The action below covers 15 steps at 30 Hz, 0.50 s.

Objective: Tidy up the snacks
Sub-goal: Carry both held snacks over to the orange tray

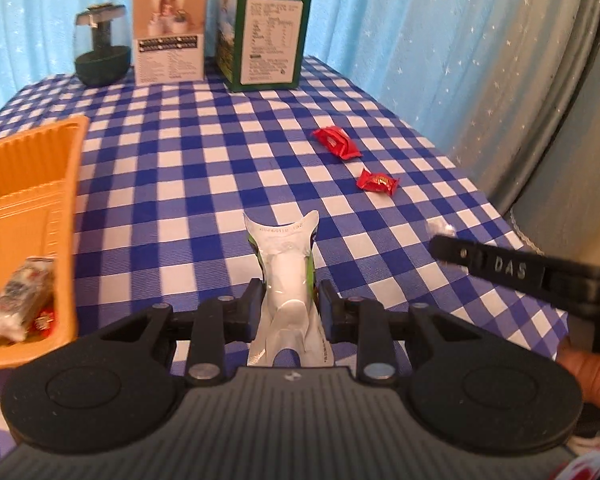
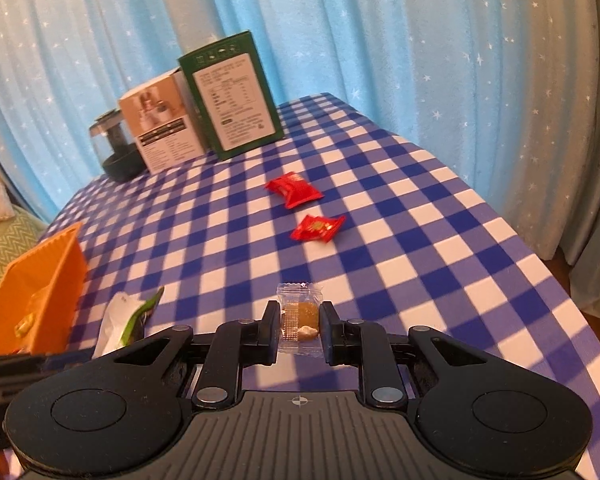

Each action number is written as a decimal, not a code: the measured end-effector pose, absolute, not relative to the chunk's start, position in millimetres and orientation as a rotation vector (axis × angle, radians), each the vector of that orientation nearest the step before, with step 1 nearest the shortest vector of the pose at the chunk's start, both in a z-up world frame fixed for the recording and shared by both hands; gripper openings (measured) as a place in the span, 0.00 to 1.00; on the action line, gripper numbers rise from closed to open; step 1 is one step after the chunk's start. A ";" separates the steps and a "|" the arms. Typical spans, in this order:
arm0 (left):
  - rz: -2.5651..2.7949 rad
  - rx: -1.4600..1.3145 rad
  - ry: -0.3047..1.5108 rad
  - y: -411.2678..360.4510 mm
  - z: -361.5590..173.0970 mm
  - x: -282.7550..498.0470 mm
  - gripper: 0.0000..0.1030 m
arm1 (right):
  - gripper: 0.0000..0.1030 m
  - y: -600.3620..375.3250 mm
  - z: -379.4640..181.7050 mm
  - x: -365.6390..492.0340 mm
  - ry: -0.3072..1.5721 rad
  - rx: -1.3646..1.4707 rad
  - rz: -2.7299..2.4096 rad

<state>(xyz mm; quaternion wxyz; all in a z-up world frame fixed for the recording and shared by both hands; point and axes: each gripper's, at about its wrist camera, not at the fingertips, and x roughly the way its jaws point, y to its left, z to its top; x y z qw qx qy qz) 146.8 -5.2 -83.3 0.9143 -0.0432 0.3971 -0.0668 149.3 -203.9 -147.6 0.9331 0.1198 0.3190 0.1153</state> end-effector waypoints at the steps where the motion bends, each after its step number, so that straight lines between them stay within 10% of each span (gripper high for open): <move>1: -0.134 -0.094 0.811 -2.7 -79.0 142.0 0.25 | 0.20 -201.4 -144.9 144.0 0.651 0.244 0.241; 15: -0.057 -0.126 0.737 39.5 -32.5 83.5 0.25 | 0.20 -146.5 -106.5 89.4 0.605 0.186 0.364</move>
